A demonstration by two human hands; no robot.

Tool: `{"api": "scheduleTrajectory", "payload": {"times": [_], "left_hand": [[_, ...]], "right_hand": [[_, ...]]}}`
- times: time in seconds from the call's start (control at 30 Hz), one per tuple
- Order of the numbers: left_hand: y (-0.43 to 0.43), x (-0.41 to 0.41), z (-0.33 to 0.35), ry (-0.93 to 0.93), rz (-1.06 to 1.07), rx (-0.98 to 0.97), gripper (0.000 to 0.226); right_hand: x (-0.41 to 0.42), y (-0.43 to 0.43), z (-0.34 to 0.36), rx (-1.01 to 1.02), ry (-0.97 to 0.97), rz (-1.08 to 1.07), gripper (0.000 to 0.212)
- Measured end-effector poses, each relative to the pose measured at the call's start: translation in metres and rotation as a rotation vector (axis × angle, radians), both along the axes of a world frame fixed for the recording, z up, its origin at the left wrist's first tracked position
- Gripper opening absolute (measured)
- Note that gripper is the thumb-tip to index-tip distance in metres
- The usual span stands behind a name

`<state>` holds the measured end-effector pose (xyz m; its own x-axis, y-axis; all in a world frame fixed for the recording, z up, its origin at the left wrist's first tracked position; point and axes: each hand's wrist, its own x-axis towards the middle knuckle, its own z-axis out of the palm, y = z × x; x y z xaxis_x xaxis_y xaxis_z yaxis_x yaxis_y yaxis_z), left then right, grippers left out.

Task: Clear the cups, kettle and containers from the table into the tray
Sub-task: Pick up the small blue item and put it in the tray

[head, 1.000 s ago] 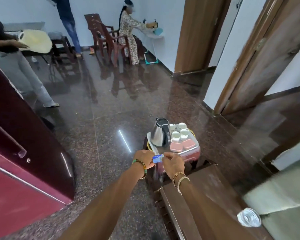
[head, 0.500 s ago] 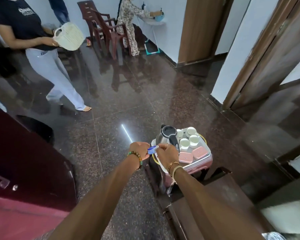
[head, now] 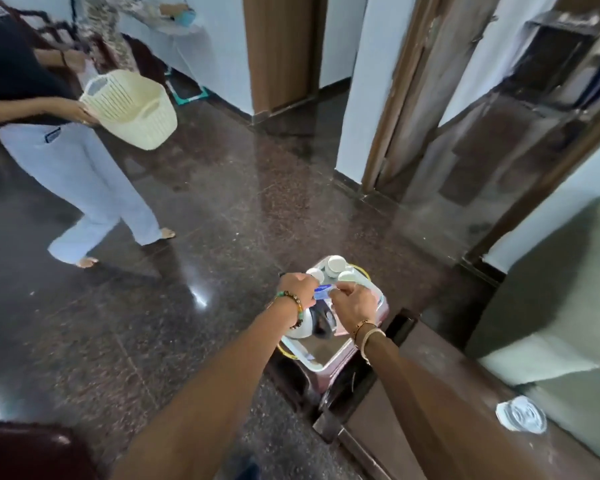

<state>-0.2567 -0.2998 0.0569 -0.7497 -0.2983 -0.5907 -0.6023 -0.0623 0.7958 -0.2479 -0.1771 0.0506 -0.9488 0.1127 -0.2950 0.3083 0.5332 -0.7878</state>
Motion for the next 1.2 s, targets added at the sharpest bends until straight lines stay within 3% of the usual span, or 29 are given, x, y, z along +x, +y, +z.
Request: {"api": "scheduleTrajectory", "payload": {"times": [0.3, 0.37, 0.4, 0.53, 0.67, 1.0, 1.2], "left_hand": [[0.048, -0.048, -0.019, -0.041, -0.305, 0.005, 0.004], [0.061, -0.056, -0.029, -0.046, -0.350, -0.002, 0.028], [0.069, -0.063, -0.034, -0.050, -0.371, -0.026, 0.036], [0.094, -0.080, -0.050, -0.101, -0.477, -0.095, 0.037], [0.112, -0.102, -0.066, -0.084, -0.462, -0.155, 0.020], [0.130, -0.159, -0.105, -0.152, -0.580, -0.238, 0.022], [0.146, -0.210, -0.154, -0.142, -0.732, -0.259, 0.056]], "right_hand": [[-0.014, 0.033, -0.020, -0.053, -0.070, -0.372, 0.019], [-0.019, 0.048, -0.029, -0.023, -0.085, -0.408, 0.026], [-0.023, 0.056, -0.035, -0.011, -0.100, -0.412, 0.030], [-0.037, 0.080, -0.058, -0.012, -0.166, -0.414, 0.030], [-0.054, 0.093, -0.076, -0.032, -0.181, -0.433, 0.038], [-0.105, 0.108, -0.121, -0.068, -0.259, -0.480, 0.016], [-0.144, 0.115, -0.167, -0.060, -0.297, -0.531, 0.019]]}}
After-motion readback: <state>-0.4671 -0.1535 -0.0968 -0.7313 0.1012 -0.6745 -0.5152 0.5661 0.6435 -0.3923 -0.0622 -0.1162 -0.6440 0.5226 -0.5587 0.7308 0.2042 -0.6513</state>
